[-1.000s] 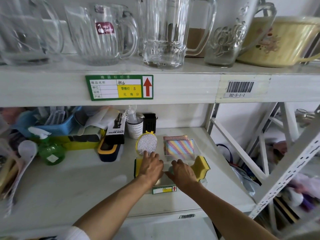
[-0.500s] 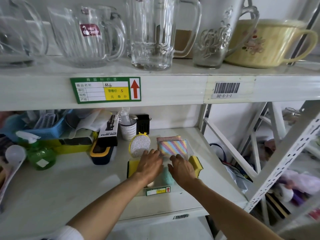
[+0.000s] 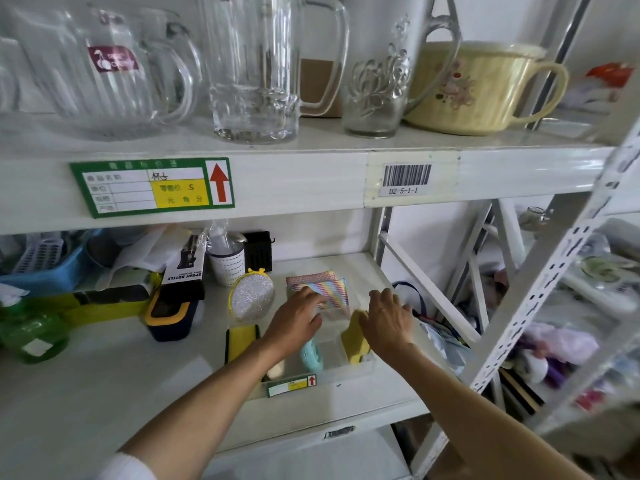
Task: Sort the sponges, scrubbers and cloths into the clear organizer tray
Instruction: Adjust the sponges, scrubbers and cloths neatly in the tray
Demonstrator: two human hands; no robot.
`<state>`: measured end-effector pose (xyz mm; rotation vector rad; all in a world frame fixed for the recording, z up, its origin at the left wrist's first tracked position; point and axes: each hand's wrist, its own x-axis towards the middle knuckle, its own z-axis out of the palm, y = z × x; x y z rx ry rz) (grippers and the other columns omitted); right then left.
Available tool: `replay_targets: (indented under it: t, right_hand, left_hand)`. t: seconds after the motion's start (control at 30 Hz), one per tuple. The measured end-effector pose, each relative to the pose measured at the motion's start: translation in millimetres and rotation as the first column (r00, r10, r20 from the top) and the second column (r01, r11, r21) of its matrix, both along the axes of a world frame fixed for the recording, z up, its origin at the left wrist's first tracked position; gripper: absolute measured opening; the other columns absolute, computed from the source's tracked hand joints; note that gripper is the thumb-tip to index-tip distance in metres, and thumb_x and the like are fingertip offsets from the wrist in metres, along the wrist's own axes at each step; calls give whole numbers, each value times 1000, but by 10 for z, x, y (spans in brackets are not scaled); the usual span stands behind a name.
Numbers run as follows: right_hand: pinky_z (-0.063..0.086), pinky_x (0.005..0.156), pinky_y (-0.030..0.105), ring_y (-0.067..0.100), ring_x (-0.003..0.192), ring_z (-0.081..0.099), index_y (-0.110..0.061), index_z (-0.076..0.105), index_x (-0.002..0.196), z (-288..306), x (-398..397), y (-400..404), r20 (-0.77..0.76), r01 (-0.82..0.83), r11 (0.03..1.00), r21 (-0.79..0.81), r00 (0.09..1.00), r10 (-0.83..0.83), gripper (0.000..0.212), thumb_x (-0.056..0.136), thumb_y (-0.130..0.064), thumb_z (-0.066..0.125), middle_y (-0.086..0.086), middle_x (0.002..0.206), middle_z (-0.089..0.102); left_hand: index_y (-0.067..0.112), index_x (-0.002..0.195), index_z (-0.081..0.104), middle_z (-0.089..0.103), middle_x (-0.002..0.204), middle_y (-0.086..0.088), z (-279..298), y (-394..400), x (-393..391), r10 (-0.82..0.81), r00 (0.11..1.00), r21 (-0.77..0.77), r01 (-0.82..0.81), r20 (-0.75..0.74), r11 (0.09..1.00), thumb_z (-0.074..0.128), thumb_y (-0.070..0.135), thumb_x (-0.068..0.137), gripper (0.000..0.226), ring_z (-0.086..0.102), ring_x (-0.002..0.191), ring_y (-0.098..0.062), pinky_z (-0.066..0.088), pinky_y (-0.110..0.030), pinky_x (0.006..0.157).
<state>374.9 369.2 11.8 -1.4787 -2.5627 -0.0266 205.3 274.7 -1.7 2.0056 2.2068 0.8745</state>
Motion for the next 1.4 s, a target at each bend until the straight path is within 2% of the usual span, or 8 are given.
replay_targets:
  t: [0.1, 0.23, 0.43, 0.67, 0.97, 1.17, 1.3, 1.4]
  right_hand:
    - [41, 94, 41, 30, 112, 56, -10, 48, 123, -37, 48, -16, 11, 70, 989, -134, 998, -69, 44, 96, -44, 41, 11, 123, 55]
    - [49, 78, 38, 32, 97, 65, -10, 51, 112, -133, 26, -73, -92, 66, 958, -279, 991, -95, 24, 92, -22, 47, 12, 111, 63]
    - [51, 77, 38, 32, 97, 63, -12, 43, 122, -173, -81, -240, -93, -69, 978, -195, 994, 52, 34, 93, -29, 50, 11, 113, 58]
    - [51, 78, 37, 29, 98, 64, -13, 43, 125, -199, -175, -314, -74, -136, 973, -189, 990, 124, 56, 87, -49, 61, 8, 116, 60]
    - [51, 74, 37, 28, 92, 66, -13, 50, 114, -188, -176, -285, -110, -108, 979, -173, 990, 90, 56, 90, -63, 42, 8, 106, 65]
    - [49, 73, 36, 30, 90, 65, -14, 51, 112, -142, -198, -258, -153, -78, 994, -78, 986, 65, 46, 98, -54, 32, 9, 107, 65]
    - [53, 76, 38, 29, 95, 64, -13, 50, 122, -40, -396, -253, -268, -200, 980, -11, 945, 190, 39, 99, -43, 42, 10, 117, 60]
    - [50, 86, 40, 33, 108, 60, -13, 48, 133, 38, -730, -283, -322, -379, 925, -25, 879, 351, 42, 98, -36, 48, 13, 125, 56]
  left_hand:
    - [16, 121, 57, 57, 120, -5, -19, 46, 30, 27, 999, 11, -28, 39, 1000, 56, 19, 89, 32, 59, 107, -23, 49, -36, 84]
    - [14, 123, 57, 55, 123, -3, -21, 38, -29, 46, 998, 18, -47, 50, 999, 56, 18, 90, 33, 57, 109, -20, 46, -30, 86]
    - [15, 119, 60, 57, 119, -1, 36, -67, -305, 135, 988, 74, -140, 68, 987, 56, 16, 90, 30, 59, 105, -16, 45, -26, 83]
    - [14, 115, 61, 58, 118, -2, 101, -204, -526, 196, 973, 111, -209, 120, 972, 58, 14, 89, 26, 58, 106, -17, 44, -28, 86]
    - [14, 108, 62, 59, 106, -4, 150, -316, -780, 244, 961, 220, -268, 128, 938, 55, 12, 89, 21, 62, 97, -19, 49, -32, 77]
    - [11, 109, 64, 60, 109, -10, 160, -374, -1002, 332, 939, 273, -343, 86, 899, 60, 6, 83, 27, 58, 105, -28, 47, -39, 93]
    - [7, 124, 57, 57, 121, -15, 126, -407, -1093, 430, 895, 178, -445, 119, 877, 64, 12, 82, 43, 54, 116, -33, 46, -42, 99]
    - [8, 138, 41, 48, 135, -17, 104, -418, -1149, 494, 852, -20, -499, 173, 867, 67, 25, 81, 65, 47, 126, -33, 44, -42, 100]
